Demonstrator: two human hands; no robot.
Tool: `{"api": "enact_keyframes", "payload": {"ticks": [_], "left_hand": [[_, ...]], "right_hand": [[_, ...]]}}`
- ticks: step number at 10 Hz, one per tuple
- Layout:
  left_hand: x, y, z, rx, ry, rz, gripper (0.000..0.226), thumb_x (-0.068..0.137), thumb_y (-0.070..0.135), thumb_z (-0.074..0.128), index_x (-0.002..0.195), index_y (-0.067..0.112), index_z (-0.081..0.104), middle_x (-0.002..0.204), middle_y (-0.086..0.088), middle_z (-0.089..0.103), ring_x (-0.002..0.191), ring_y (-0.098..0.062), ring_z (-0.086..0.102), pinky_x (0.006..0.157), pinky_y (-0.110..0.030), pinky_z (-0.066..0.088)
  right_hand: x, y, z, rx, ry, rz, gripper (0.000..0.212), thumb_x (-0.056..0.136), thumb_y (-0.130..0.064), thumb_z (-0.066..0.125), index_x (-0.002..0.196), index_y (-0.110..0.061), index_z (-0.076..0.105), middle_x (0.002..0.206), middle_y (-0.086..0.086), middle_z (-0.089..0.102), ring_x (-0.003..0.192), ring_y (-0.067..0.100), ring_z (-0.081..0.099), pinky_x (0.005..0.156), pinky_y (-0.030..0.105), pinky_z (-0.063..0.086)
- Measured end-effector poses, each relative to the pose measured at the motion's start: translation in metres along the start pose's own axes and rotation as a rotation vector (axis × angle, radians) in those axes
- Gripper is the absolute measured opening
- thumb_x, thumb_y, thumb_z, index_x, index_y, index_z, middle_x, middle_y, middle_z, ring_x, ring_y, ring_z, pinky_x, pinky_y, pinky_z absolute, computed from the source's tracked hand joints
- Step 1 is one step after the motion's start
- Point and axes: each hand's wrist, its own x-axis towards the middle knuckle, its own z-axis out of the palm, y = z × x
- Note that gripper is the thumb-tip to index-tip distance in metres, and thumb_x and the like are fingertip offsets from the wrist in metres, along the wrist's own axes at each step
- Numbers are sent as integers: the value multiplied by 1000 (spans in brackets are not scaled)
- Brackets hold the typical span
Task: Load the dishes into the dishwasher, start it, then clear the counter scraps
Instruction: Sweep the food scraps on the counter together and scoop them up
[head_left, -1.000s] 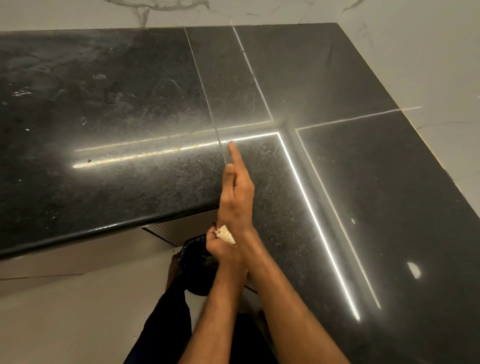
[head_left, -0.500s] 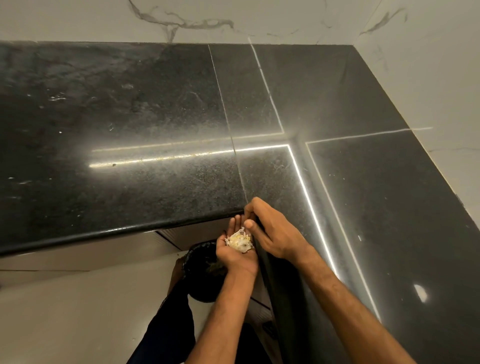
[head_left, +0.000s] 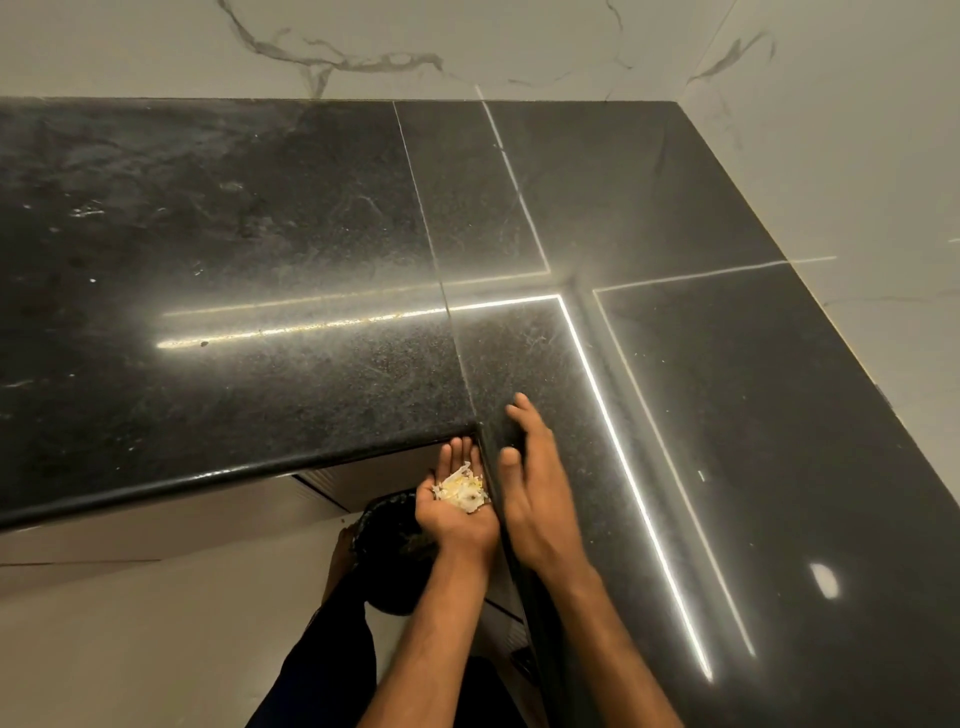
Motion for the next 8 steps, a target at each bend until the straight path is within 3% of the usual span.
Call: {"api": "enact_keyframes", "payload": {"ticks": [1,2,3,4,5,6,7,8], "left_hand": [[-10,-15,4,-172,-162,-149,38,104,18,33,111,0,66,110,-20,71,107,-28,67,95,-32,53],[-28,-12,18,-123,-117,-204,34,105,18,36,128,2,55,122,-24,64,118,-30,63,107,-35,45],[-17,-8,13,183,15,48,43,104,22,25,101,1,62,85,-19,74,82,-29,75,95,-39,52],[-8,3,4,130,36,108,49,104,21,22,88,1,63,76,-14,74,85,-27,69,93,-39,49],[-5,-1,0,118,3,95,49,104,22,22,87,1,63,77,-14,74,89,-27,66,90,-38,49],[-6,-1,-1,116,-11,106,50,104,23,22,87,1,64,77,-14,74,89,-27,66,85,-37,50],[-7,-1,0,115,-10,115,50,104,24,22,88,2,64,77,-13,74,90,-27,66,85,-37,50],[-8,-5,0,130,-25,138,49,104,24,22,88,2,63,77,-13,74,91,-27,66,87,-37,50]], "right_hand": [[12,-21,22,162,-120,-16,49,105,-44,34,149,-21,38,159,-13,30,147,6,28,119,45,30],[23,-33,31,463,-203,-21,46,107,-40,32,144,-18,48,153,-6,44,142,14,40,115,42,37],[32,-19,4,485,-99,20,46,107,-41,31,143,-18,51,150,-5,48,142,12,40,116,33,36],[62,26,-73,143,226,133,49,105,-45,28,146,-26,47,153,-13,42,142,-1,34,118,24,30],[89,56,-121,-108,324,223,57,105,-47,24,153,-18,36,160,-3,31,148,5,22,124,34,20],[118,79,-143,-514,83,290,69,103,-53,12,158,-11,12,166,6,5,153,18,2,125,44,4],[119,72,-126,-630,-104,156,71,102,-53,9,158,-10,3,165,6,-5,153,20,-5,125,40,-2],[90,46,-79,-624,-335,-126,70,102,-56,11,158,-15,-1,165,2,-10,152,12,-12,124,33,-5]]}}
